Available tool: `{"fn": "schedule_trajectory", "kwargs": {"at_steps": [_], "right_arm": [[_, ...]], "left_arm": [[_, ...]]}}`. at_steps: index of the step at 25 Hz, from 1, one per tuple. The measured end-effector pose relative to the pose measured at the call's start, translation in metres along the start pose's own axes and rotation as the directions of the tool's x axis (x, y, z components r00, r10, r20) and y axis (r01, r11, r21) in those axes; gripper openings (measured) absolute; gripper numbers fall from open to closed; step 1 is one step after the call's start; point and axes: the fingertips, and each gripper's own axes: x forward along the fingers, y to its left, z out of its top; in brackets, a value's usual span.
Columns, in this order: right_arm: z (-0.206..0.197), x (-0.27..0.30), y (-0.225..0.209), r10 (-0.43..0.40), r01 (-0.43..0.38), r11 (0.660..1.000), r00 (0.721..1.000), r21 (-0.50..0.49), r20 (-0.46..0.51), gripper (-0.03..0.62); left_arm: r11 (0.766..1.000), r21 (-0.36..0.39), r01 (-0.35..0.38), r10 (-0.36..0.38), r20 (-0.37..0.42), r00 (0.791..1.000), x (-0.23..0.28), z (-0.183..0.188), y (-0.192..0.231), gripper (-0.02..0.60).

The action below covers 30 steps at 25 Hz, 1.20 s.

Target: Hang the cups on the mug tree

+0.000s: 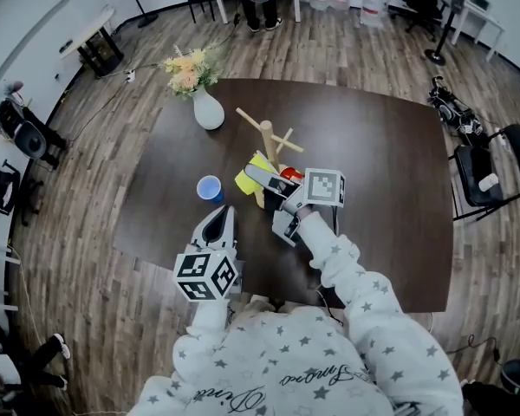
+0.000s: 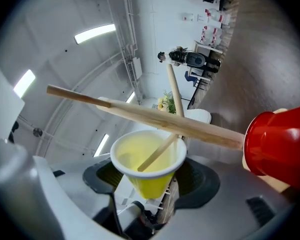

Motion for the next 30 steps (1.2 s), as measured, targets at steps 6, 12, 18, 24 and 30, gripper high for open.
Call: {"fn": "schedule_trajectory", "kwargs": {"at_steps": [6, 12, 18, 24, 30], "right_arm": [[0.009, -0.001, 0.0, 0.085, -0.085, 0.995, 0.996, 0.052, 0.012, 0.301], [0.013, 0.003, -0.003, 0.129, -0.132, 0.983, 0.991, 0.124, 0.03, 0.302], [0.012, 0.003, -0.005, 0.144, -0.153, 0.971, 0.988, 0.186, 0.059, 0.302], [0.014, 0.002, -0.011, 0.145, -0.158, 0.962, 0.987, 0.222, 0.076, 0.33], [0.01, 0.002, -0.016, 0.127, -0.139, 0.964, 0.99, 0.228, 0.068, 0.354]], "left_arm": [[1.0, 0.013, -0.014, 0.014, -0.01, 1.0, 0.005, 0.001, -0.004, 0.025], [1.0, 0.021, -0.017, 0.017, -0.018, 1.0, 0.011, 0.004, -0.005, 0.025], [1.0, 0.023, -0.019, 0.02, -0.023, 1.0, 0.014, 0.006, -0.005, 0.025], [0.999, 0.025, -0.019, 0.02, -0.029, 0.999, 0.019, 0.006, -0.005, 0.025], [0.999, 0.025, -0.023, 0.024, -0.026, 0.999, 0.022, 0.007, -0.003, 0.025]]}}
